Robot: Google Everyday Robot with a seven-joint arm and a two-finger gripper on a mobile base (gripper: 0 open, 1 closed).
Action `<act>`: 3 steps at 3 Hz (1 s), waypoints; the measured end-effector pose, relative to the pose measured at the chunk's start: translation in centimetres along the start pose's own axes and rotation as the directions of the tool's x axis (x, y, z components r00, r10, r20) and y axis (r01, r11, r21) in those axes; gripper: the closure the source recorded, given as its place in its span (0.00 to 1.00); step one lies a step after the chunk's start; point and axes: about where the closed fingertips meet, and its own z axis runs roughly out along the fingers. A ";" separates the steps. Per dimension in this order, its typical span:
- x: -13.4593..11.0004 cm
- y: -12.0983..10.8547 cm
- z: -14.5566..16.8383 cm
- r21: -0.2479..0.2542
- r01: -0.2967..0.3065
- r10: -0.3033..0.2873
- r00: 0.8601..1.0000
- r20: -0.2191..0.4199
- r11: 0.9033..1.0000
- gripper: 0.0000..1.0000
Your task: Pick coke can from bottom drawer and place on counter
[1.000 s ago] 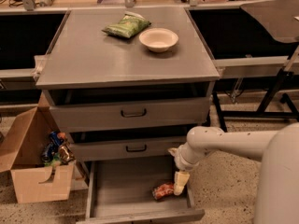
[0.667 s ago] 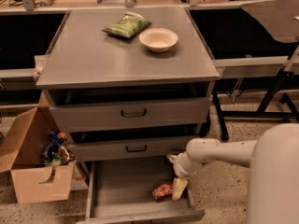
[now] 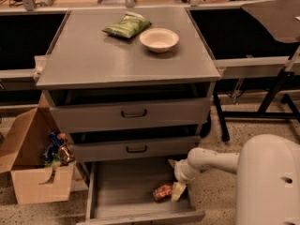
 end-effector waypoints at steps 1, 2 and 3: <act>2.0 -0.6 3.0 0.000 -0.034 0.034 0.999 0.014 0.999 0.00; 3.7 -1.4 6.3 -0.022 -0.049 0.049 0.999 0.000 0.999 0.00; 4.9 -1.9 9.1 -0.044 -0.066 0.065 0.998 -0.018 0.997 0.00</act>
Offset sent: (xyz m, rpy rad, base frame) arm 0.0415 -0.0110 -0.1112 -0.0110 0.0628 -0.0435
